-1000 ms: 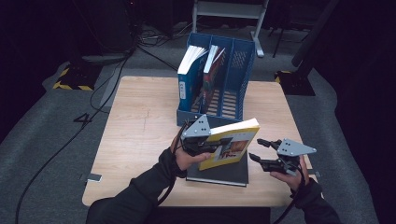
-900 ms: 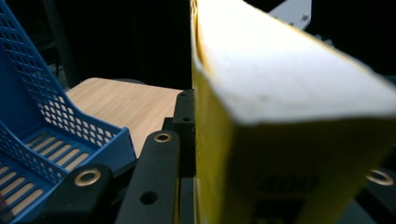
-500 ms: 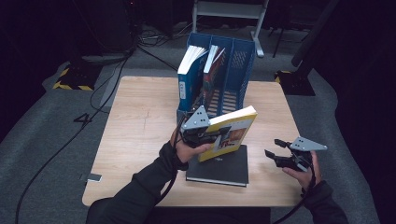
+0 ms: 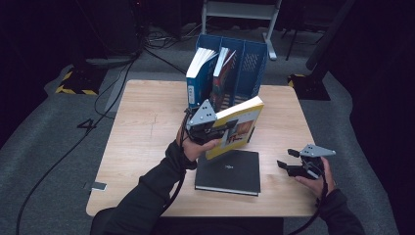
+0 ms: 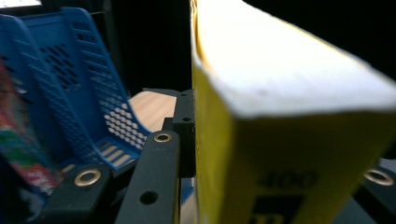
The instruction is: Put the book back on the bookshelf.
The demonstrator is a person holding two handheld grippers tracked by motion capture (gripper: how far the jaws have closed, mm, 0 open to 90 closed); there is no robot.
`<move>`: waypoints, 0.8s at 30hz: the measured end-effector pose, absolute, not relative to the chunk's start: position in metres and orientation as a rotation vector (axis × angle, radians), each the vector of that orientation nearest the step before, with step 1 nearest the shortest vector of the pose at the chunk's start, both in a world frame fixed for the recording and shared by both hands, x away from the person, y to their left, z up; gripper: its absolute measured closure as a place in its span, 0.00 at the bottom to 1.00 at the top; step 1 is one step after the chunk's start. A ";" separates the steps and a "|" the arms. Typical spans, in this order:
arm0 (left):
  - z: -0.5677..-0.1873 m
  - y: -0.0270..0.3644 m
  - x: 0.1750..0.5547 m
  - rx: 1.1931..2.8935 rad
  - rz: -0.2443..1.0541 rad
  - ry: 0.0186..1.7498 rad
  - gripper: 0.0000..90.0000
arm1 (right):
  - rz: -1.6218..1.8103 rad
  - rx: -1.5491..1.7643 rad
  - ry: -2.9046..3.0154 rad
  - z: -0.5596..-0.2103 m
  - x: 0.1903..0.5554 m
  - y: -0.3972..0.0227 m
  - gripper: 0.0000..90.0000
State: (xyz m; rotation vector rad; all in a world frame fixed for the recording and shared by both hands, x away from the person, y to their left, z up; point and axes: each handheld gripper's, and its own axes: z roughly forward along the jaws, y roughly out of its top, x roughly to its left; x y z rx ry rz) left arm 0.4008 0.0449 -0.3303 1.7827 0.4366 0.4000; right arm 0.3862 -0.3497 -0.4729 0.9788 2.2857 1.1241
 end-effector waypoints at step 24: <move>-0.308 0.059 0.450 1.740 0.572 0.688 0.84 | 1.095 0.978 2.316 -0.478 0.387 -0.345 0.35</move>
